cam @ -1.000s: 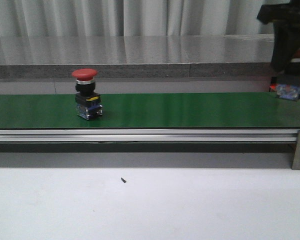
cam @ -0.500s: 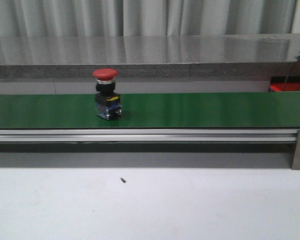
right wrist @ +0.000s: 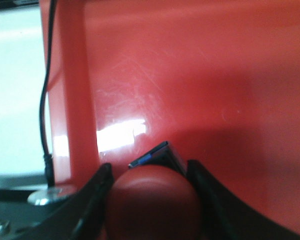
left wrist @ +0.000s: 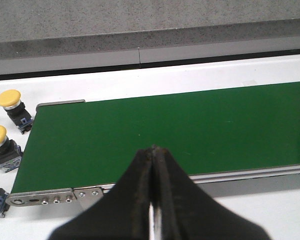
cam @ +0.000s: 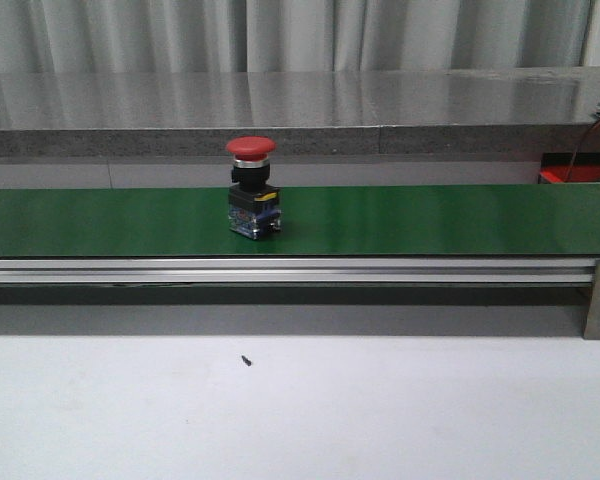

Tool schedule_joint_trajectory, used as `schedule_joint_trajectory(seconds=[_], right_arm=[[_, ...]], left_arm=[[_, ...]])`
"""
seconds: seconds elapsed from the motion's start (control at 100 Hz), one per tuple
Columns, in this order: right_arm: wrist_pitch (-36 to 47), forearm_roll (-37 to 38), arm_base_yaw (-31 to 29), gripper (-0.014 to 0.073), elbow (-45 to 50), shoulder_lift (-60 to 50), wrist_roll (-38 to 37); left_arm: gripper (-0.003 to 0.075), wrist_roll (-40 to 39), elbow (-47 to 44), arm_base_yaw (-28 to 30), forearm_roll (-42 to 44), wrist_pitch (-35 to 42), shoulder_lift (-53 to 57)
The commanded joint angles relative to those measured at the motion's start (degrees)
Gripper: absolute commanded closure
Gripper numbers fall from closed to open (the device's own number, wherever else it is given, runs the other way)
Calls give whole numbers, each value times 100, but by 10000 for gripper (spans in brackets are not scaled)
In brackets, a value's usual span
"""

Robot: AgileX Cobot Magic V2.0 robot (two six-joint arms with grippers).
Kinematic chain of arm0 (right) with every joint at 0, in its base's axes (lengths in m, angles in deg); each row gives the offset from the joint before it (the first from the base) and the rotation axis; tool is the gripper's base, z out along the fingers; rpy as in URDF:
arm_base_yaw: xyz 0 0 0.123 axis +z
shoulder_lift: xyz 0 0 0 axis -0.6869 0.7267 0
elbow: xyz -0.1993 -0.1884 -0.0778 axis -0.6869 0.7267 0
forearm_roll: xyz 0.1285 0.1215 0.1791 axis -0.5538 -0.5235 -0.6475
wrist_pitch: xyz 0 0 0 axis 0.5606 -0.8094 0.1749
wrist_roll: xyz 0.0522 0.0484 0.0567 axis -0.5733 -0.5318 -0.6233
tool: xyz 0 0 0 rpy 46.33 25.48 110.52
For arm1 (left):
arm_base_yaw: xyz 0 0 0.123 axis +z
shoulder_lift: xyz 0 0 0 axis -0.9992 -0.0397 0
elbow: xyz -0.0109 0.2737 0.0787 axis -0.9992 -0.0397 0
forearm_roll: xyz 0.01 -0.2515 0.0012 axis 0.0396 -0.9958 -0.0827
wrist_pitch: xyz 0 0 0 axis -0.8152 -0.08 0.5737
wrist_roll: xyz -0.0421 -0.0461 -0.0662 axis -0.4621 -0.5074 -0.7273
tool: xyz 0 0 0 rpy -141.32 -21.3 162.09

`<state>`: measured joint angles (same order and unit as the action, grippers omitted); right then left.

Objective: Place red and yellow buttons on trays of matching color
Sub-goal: 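Lower the held red button onto the red tray and open right gripper, then lower the right gripper onto the second red button and grasp it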

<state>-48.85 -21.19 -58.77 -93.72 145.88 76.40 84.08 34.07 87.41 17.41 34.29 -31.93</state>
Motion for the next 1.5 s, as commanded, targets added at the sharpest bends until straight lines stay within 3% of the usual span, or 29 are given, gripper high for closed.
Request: schedule_joint_trajectory(seconds=[0.0,0.28,0.38,0.5,0.6,0.83,1.03,1.14,1.49], right_arm=[[237,-45,-37,378,-282,-176,67],[141,-45,-37,351,-300,76,67],[62,-45,-37,230,-327,76,67],[-315,-45,-37,17,-540,76,67],[-640,-45,-37,-59,-855,49,67],[-1062,-49,-37,-59,-1522,-365,62],[-1247,-529,133,-59,-1381,-941,422],[-1247,-899,329,-59,-1086,-1316,640],[-555,-720,1329,-59,873,-2630,765]], left_arm=[[740,5,151,-47,-109,407,26],[740,5,151,-47,-109,407,26],[740,5,151,-47,-109,407,26],[740,5,151,-47,-109,407,26],[740,5,151,-47,-109,407,26],[740,5,151,-47,-109,407,26],[740,5,151,-47,-109,407,26],[740,5,151,-47,-109,407,26],[740,5,151,-47,-109,407,26]])
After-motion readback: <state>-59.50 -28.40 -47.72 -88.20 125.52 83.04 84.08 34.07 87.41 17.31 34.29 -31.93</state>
